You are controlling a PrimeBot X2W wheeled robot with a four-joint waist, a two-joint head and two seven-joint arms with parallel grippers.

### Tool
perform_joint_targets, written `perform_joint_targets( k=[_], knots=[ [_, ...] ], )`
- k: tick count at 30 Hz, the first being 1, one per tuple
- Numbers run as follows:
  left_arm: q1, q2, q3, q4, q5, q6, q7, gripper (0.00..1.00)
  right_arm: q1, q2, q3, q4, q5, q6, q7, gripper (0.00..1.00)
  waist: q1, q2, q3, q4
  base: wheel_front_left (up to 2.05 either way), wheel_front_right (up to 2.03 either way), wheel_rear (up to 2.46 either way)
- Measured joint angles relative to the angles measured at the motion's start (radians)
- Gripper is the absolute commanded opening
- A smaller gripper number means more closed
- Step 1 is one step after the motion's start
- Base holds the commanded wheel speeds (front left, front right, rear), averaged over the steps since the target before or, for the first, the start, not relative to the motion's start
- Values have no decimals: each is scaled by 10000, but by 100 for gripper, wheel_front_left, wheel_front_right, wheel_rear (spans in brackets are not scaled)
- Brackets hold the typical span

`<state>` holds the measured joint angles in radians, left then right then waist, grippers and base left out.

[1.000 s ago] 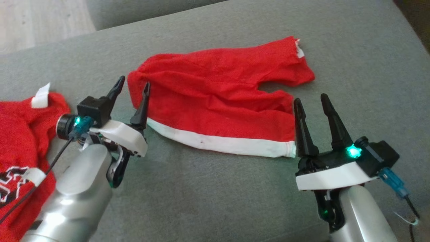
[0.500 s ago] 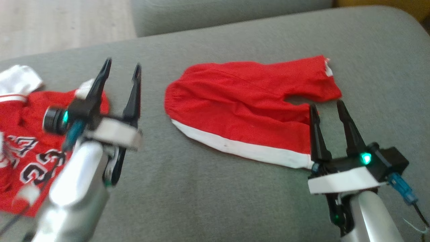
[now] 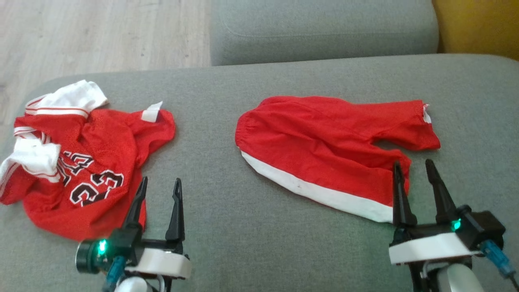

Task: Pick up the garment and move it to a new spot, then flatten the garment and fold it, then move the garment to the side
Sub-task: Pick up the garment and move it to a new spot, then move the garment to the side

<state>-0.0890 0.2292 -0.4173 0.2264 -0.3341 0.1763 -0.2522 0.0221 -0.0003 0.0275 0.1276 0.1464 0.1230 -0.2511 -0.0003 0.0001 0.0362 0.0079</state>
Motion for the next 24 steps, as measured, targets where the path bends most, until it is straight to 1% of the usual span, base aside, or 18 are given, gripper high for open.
perform_joint_targets(
  k=[5,7,11,15,24],
  knots=[
    [198,-366,372,-236,291,-38,0,100,95,2,8,0,-36,0,0,100,3,0,69,-51,0,0,0],
    [175,-445,485,-284,410,-194,-2,100,93,2,8,-2,-73,0,0,100,2,0,124,-105,0,0,0],
    [140,-516,752,-301,583,-370,-2,100,90,2,4,207,-67,0,0,100,3,0,229,-237,0,0,0],
    [139,-596,970,-295,727,-548,-2,100,97,2,4,949,-69,0,0,100,3,0,304,-353,0,0,0],
    [128,-934,1087,-77,993,-928,-2,100,-127,2,-117,3379,15,0,2,100,3,0,428,-376,0,0,0]
  ],
)
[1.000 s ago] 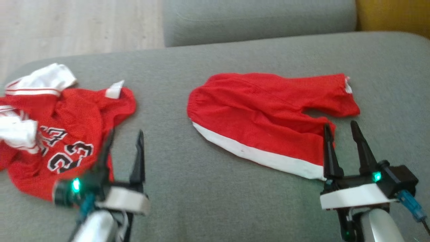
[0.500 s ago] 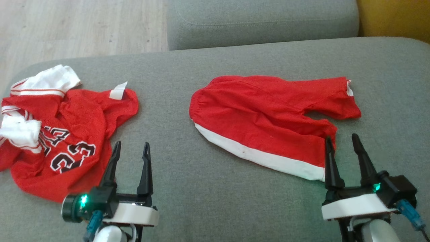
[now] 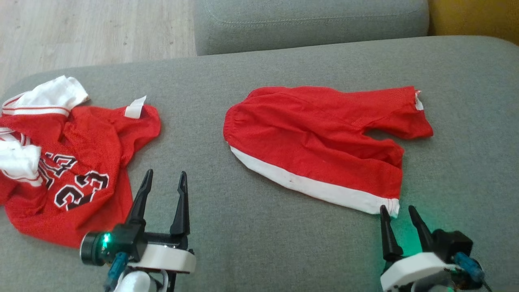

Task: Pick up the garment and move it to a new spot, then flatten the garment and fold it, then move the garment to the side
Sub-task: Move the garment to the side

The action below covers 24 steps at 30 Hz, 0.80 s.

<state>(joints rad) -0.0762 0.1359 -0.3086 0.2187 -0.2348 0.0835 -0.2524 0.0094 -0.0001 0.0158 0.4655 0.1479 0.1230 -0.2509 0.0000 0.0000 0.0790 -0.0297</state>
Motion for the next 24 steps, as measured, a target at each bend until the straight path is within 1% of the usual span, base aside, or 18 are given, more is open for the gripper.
perform_joint_targets(
  k=[7,14,19,24],
  knots=[
    [-28,-113,192,98,196,-222,0,100,-747,0,167,917,219,0,0,100,0,0,102,122,0,0,0],
    [-66,-182,299,153,349,-322,0,100,-989,0,274,1829,468,0,0,100,0,0,131,201,0,0,0],
    [-65,-226,422,219,430,-405,0,100,-1113,-2,163,2036,541,0,0,100,0,0,90,160,0,0,0],
    [-65,-293,499,274,499,-443,0,100,-1132,-2,510,2067,667,0,0,100,0,0,52,86,0,0,0]
  ],
)
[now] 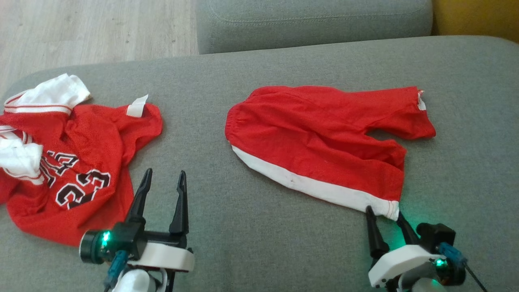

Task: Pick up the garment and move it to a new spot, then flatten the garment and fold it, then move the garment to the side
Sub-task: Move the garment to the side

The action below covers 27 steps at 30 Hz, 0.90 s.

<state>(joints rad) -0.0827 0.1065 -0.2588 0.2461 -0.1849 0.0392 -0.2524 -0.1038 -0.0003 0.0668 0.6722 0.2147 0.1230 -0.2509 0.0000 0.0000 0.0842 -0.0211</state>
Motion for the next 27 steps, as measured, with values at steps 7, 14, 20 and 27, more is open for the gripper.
perform_joint_targets(
  k=[7,14,20,27],
  knots=[
    [0,-77,38,63,15,-58,0,100,-81,0,249,-15,128,0,0,100,0,0,-37,7,0,0,0],
    [1,-117,184,104,104,-132,0,100,-79,0,-19,-612,-77,0,0,100,0,0,-33,-17,0,0,0],
    [0,-171,255,107,186,-180,0,100,-68,0,-77,-784,-125,0,0,100,0,0,-43,-55,0,0,0],
    [-1,-209,284,146,190,-222,0,100,-66,0,52,-780,-123,0,0,48,0,0,-34,-33,0,0,0]
  ],
)
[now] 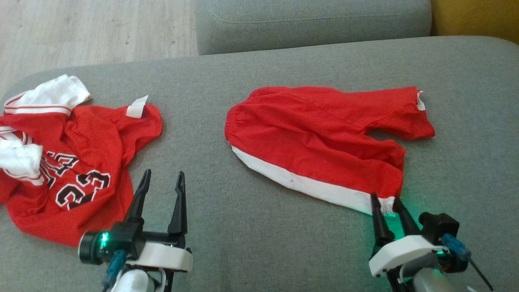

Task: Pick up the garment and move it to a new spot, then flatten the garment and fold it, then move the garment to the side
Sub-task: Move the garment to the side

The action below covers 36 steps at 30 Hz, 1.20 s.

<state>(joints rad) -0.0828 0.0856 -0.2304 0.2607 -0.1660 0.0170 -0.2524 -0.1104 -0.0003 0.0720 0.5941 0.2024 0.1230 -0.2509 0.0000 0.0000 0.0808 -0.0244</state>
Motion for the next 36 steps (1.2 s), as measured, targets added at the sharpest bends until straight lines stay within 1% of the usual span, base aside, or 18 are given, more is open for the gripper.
perform_joint_targets(
  k=[1,2,8,15,22,24,36],
  knots=[
    [0,-4,15,17,0,-6,0,100,0,0,12,0,0,0,0,10,0,0,0,7,0,0,0],
    [1,-4,31,25,2,-8,0,100,0,0,23,-2,0,0,0,0,0,0,2,12,0,0,0],
    [1,-4,104,71,86,-82,0,100,0,0,-50,-159,-8,0,0,0,0,0,-5,-9,0,0,0],
    [-17,13,111,288,174,-194,0,100,4,0,-1051,-299,-458,0,0,0,0,0,65,-219,0,0,0],
    [-379,25,35,583,280,-449,0,100,2,2,-2207,-433,-1022,0,0,0,0,0,239,-399,0,0,0],
    [-486,25,-27,669,280,-585,0,100,0,2,-2468,-433,-1143,0,0,0,0,0,284,-428,0,0,0],
    [-663,-29,-169,869,280,-623,0,100,-45,2,-2477,-451,-1158,0,0,0,0,0,418,-565,0,0,0]
  ],
)
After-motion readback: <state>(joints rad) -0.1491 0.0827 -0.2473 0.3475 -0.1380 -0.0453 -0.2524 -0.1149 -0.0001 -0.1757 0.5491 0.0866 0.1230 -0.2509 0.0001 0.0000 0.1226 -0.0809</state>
